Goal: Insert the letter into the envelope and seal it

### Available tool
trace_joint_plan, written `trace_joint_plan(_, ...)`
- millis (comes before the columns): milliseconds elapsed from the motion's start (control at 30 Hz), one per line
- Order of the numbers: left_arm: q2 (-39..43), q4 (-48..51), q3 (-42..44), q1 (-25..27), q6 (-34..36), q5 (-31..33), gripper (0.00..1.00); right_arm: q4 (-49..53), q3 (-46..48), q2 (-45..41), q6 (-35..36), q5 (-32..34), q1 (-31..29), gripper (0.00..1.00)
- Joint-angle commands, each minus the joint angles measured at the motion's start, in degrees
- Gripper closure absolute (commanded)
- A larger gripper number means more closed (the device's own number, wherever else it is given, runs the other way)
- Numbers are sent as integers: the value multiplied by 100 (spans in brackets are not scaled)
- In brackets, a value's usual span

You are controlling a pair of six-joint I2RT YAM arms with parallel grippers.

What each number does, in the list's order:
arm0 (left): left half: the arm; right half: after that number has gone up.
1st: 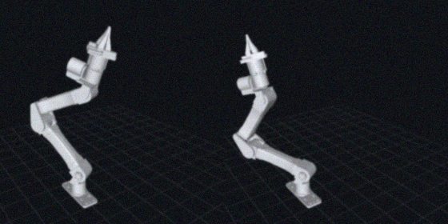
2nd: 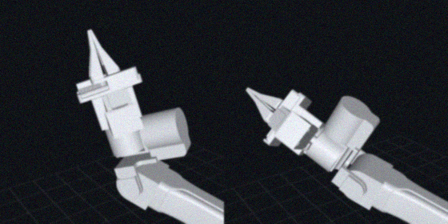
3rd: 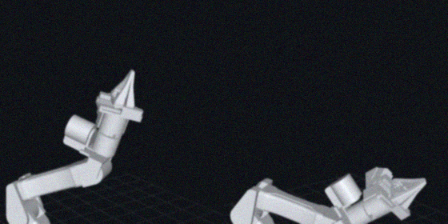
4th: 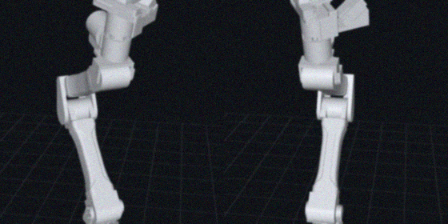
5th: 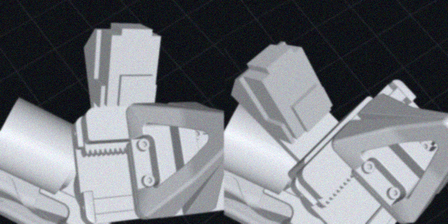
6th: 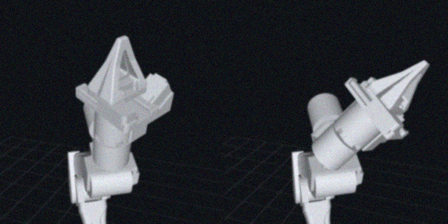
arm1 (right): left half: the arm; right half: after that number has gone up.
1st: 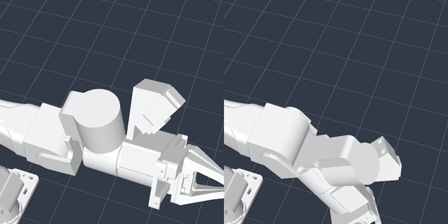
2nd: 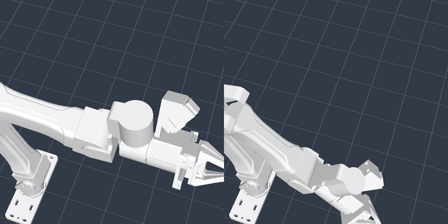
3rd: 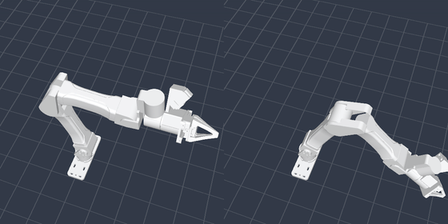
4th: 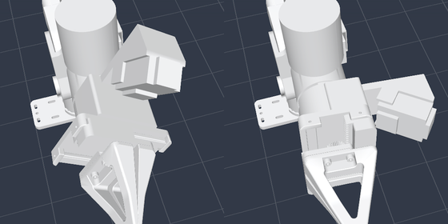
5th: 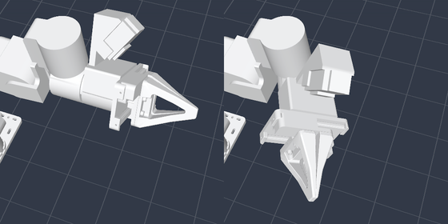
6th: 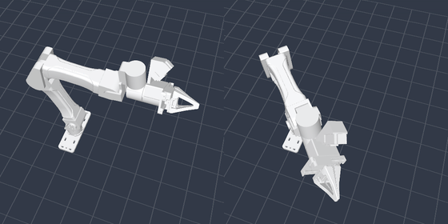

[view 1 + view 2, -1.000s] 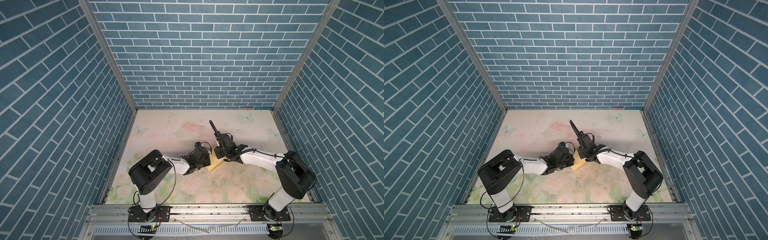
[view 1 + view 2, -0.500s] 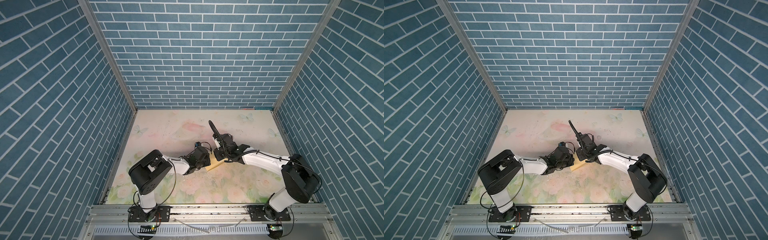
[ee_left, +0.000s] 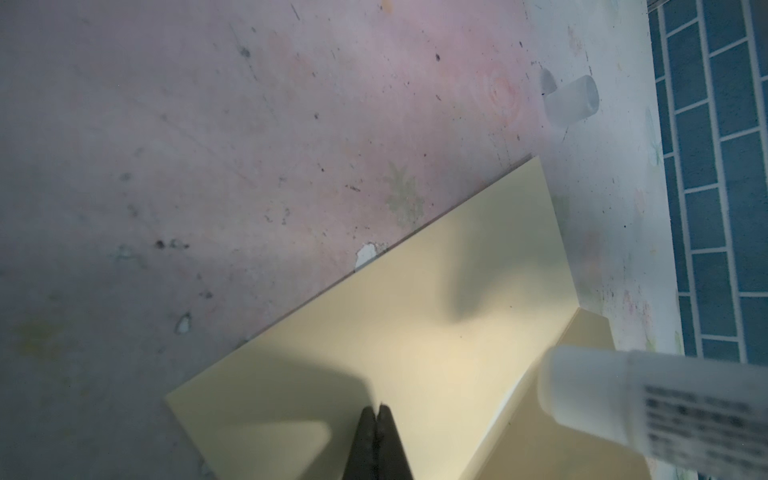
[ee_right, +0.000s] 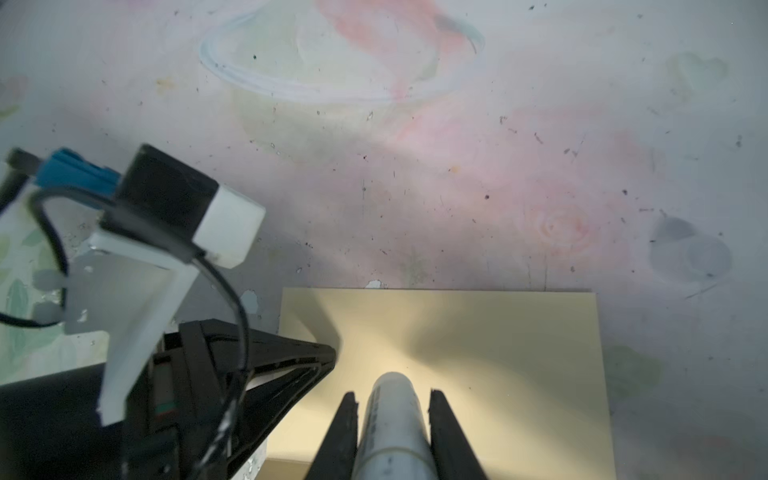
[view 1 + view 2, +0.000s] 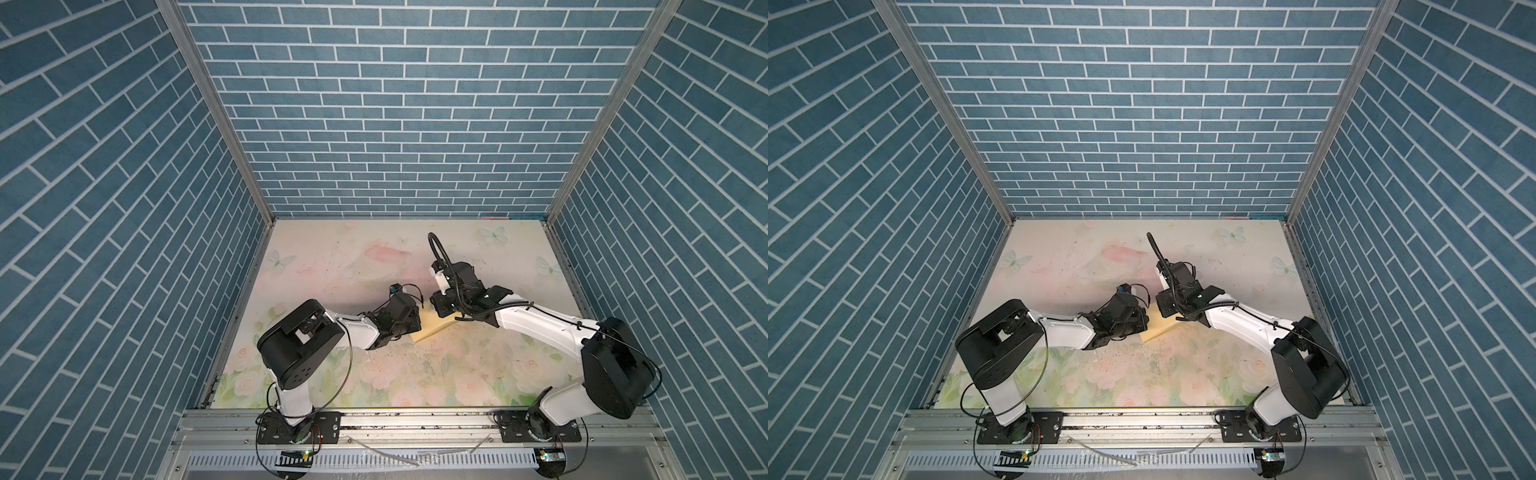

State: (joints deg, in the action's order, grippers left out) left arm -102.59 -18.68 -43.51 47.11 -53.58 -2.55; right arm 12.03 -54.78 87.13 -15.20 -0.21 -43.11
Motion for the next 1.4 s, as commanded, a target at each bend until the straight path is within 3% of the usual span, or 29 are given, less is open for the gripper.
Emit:
trace_joint_plan(0,-400,1033,264,-89,10,255,100,103,-199,185,-185,-90,-39,100)
trace_joint_plan(267,-394,1028,272,-93,9,255,100,6,-186,537,-178,9,-53,100)
trace_joint_plan(567,-411,1022,272,-89,6,255,100,150,-133,725,-28,733,-36,100)
trace_joint_plan(1367,-431,1015,277,-97,3,250,100,59,212,776,35,1222,704,100)
